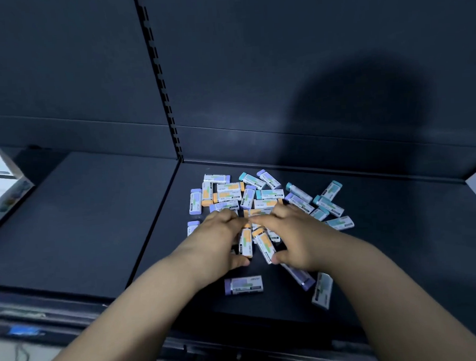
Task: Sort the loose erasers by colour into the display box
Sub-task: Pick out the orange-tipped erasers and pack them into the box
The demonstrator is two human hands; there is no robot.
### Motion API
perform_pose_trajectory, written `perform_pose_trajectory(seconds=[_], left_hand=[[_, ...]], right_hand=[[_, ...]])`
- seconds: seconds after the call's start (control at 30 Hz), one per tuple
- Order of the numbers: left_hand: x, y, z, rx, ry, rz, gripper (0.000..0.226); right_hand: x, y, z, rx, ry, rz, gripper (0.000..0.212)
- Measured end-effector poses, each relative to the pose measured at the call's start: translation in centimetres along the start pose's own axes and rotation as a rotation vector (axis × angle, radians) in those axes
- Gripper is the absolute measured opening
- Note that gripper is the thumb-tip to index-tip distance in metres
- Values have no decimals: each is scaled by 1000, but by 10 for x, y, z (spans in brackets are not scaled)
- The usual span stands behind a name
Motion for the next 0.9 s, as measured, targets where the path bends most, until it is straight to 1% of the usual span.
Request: perform_pose_trajectory(seconds=[0.07, 0.17, 0.3, 0.4, 0.53, 0.67, 0.77, 0.9], left_hand=[[0, 1, 0, -5, -5, -12, 78], [-1, 3, 0, 2, -19, -29, 80], [-3, 6, -4, -25, -43, -68, 79], [-5, 8, -6, -29, -38, -99, 77], [-7, 8, -6, -32, -7, -96, 72], [-10, 6, -5, -22, 30, -127, 73], [-11, -1, 1, -77, 68, -101, 73], [-3, -10, 10, -170, 135, -102, 65]], right_hand=[[2, 0, 0, -14, -25, 61, 79], [0, 5, 1, -14, -5, 87, 82], [0, 7, -1, -101, 12, 42, 77], [1, 11, 1, -154, 29, -9, 77], [1, 12, 1, -220, 27, -67, 66], [0, 10, 3, -227, -15, -110, 67], [0, 7, 7, -250, -38, -138, 68], [6, 3, 8, -303, -31, -153, 61]])
Point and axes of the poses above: each hand's wrist, its own z-axis away from the middle knuckle, its own y-axis out of the palm, x = y × z, the point moved 6 cm from there along -z, towards the middle knuckle, and after that the axes turned 8 degrees about z, right-handed, at the moved point
